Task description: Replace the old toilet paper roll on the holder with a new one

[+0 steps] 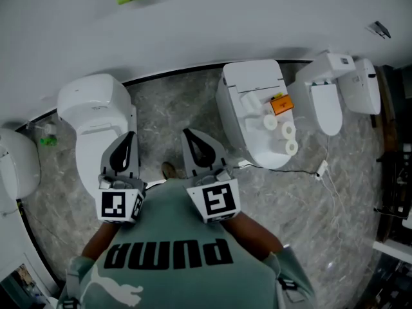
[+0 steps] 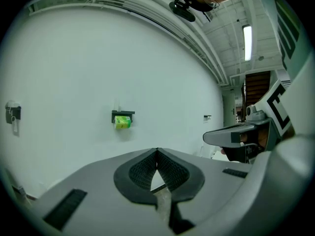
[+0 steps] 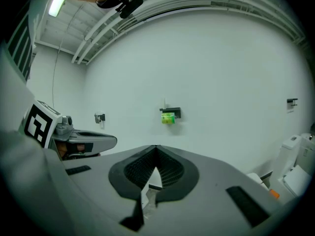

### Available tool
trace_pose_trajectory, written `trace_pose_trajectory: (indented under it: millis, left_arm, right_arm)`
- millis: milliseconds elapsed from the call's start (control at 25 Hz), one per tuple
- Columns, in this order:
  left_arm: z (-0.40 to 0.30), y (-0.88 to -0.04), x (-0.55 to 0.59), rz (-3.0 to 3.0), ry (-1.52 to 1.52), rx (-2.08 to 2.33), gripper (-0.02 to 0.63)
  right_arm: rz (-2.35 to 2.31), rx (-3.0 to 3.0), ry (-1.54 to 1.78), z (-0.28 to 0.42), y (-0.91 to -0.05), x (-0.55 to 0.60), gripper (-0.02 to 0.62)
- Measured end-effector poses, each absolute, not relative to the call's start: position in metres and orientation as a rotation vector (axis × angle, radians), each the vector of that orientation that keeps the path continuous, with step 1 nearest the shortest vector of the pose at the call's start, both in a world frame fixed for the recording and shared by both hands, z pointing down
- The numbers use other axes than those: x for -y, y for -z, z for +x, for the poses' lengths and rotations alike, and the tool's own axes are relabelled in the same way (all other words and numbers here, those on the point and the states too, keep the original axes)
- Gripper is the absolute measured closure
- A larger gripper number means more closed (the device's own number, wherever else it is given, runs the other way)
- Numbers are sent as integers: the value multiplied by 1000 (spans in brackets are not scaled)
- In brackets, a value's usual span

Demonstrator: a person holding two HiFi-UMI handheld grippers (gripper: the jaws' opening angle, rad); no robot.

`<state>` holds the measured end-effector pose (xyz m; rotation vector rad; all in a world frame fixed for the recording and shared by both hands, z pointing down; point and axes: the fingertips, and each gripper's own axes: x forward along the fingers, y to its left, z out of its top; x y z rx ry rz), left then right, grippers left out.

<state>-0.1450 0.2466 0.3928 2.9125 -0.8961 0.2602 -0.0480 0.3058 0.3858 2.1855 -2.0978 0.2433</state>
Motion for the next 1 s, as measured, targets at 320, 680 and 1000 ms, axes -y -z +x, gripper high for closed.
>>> trace_pose_trajectory:
  millis: [320,680,1000]
  left_arm:
    - [-146,-389,-247,2903,-255,913,603]
    - [-153,-379,-247,2914,-184,921,603]
    - [-169,-374,-243,2913,-146,927,603]
  right_arm:
    - [2156,2122,-243,-52,-384,-302,592]
    - [2174,2134,-235,-57,-375,-300,592]
    - [2169,2151,-210,-74,-368,-294,592]
